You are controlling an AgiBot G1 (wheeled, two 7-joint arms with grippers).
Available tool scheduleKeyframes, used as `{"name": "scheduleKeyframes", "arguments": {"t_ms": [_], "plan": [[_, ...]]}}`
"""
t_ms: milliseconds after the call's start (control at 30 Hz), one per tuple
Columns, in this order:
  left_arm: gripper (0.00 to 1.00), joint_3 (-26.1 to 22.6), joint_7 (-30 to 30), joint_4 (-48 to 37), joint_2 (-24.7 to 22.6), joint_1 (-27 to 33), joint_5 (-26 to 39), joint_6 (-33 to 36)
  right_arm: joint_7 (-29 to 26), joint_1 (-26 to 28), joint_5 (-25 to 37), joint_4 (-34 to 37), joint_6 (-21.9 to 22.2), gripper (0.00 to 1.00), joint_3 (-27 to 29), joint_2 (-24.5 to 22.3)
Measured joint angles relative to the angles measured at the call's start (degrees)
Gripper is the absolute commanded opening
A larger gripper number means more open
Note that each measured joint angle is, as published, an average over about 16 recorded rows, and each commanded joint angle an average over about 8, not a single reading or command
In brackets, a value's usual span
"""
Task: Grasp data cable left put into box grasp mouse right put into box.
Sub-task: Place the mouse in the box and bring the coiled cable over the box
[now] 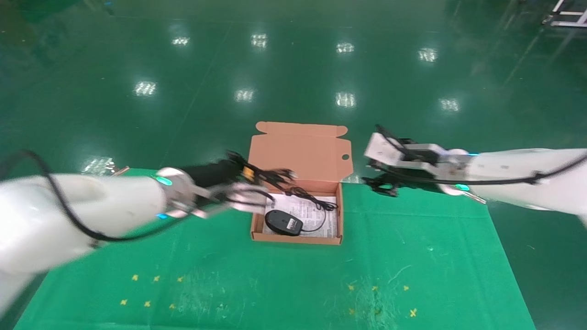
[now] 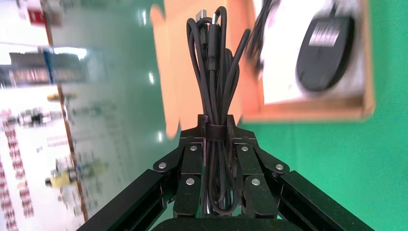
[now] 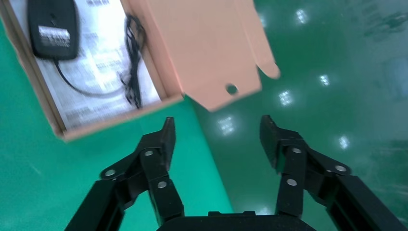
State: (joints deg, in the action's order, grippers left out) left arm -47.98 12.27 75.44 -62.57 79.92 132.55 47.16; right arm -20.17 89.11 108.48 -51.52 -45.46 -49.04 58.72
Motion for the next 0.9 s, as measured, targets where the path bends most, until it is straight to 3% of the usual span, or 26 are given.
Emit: {"name": "scheduleKeyframes", "arguments": {"t_ms": [267, 533, 567, 800, 833, 900], "plan": [[0.0, -2.19, -1.21, -2.68, -5.35, -2.69, 1.24, -3.09, -9.44, -1.46, 4.59, -12.44, -2.92, 1.0, -0.01, -6.95], [0.0, -3.13, -1.21, -6.73, -9.58, -3.08, 2.95, -5.03, -16.92, -2.48, 9.26, -21.24, -4.98, 1.0, -0.05, -10.42], [0.04, -3.21, -1.23, -7.26, -10.01, -3.06, 3.15, -5.25, -17.47, -2.53, 9.77, -22.01, -5.16, 1.0, -0.08, -10.64], [0.92, -3.59, -1.45, -9.9, -11.84, -2.76, 3.97, -6.3, -19.33, -2.58, 12.26, -25.12, -5.95, 1.0, -0.3, -11.33], [1.0, -3.62, -1.47, -10.12, -11.95, -2.73, 4.02, -6.37, -19.37, -2.56, 12.46, -25.3, -6.0, 1.0, -0.33, -11.35], [1.0, -3.66, -1.5, -10.45, -12.12, -2.65, 4.07, -6.44, -19.35, -2.51, 12.76, -25.56, -6.07, 1.0, -0.4, -11.38]]}}
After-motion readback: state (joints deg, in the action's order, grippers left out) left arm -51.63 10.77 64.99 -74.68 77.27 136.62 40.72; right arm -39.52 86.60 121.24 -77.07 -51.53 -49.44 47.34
